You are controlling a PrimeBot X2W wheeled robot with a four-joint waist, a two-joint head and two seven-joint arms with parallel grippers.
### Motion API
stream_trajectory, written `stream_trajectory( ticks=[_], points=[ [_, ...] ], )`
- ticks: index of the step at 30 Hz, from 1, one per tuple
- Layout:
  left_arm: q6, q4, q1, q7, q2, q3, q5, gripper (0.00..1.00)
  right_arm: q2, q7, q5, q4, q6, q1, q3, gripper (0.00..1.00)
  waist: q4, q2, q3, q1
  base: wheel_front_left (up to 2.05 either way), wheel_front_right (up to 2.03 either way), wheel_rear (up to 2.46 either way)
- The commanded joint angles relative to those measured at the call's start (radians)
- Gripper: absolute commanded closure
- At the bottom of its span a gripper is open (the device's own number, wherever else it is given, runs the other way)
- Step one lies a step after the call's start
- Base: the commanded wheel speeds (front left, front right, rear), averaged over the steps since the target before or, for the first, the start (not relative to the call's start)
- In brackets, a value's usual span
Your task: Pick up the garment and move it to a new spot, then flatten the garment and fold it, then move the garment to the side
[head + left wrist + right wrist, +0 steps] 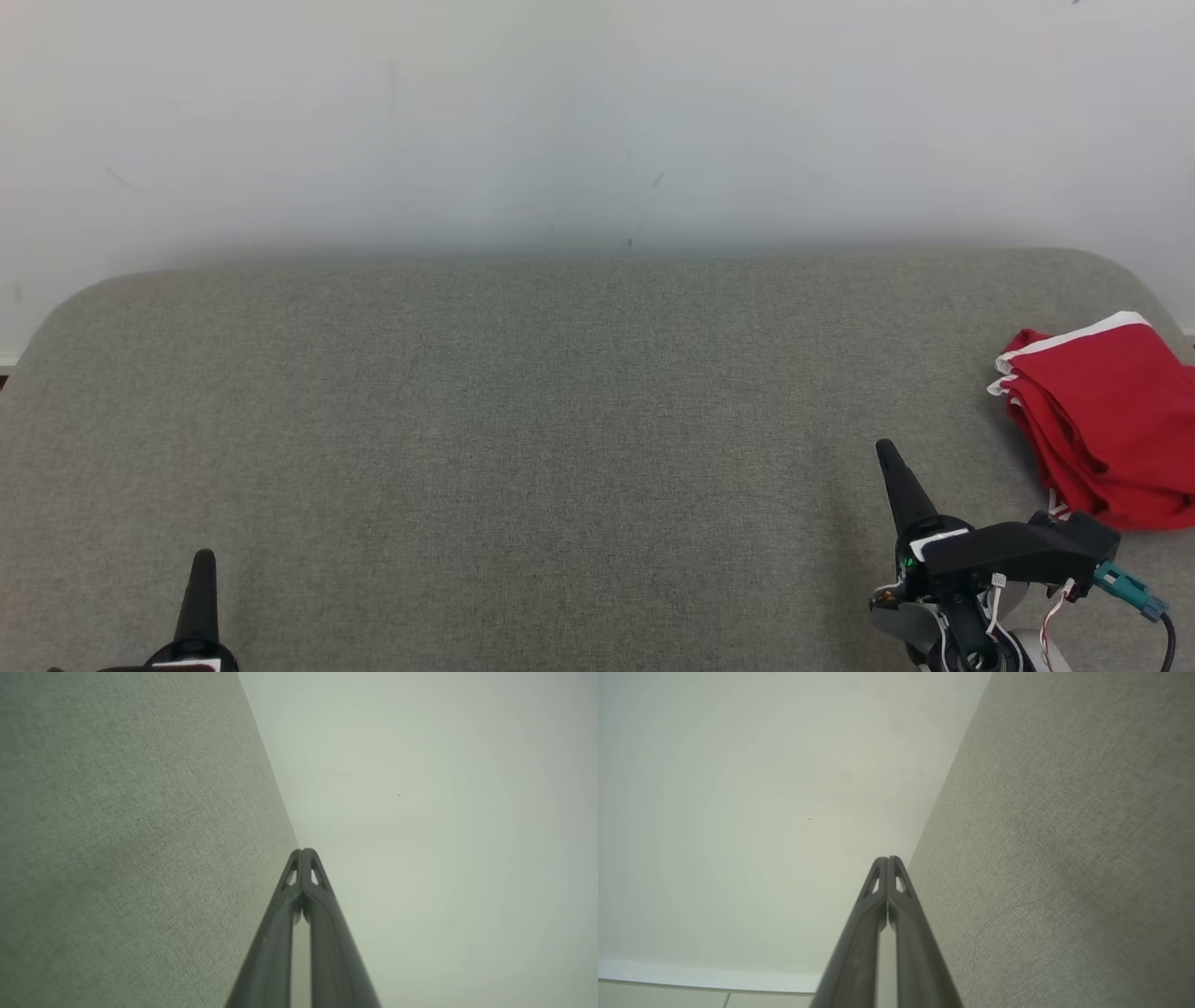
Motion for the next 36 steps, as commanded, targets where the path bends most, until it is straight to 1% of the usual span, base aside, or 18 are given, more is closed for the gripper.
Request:
stream_trajectory(
  ticks=[1, 21, 36],
  points=[
    [-0.006, -0.002, -0.024, 0.006, -0.001, 0.009, -0.029, 1.00, 0.002, 0.006, 0.029, 0.002, -0.001, -0.024, -0.003, 1.00, 0.000, 0.0000, 0.001, -0.0001, 0.00, 0.00, 0.00],
    [-0.014, 0.014, -0.054, 0.050, -0.001, 0.049, -0.187, 1.00, 0.006, 0.047, 0.199, 0.045, -0.002, -0.081, -0.006, 1.00, -0.003, 0.0000, 0.018, -0.0001, 0.00, 0.00, 0.00],
    [-0.021, 0.024, -0.070, 0.076, -0.001, 0.071, -0.284, 1.00, 0.008, 0.068, 0.295, 0.070, -0.002, -0.113, -0.008, 1.00, -0.006, 0.0000, 0.030, -0.0001, 0.00, 0.00, 0.00]
  ],
)
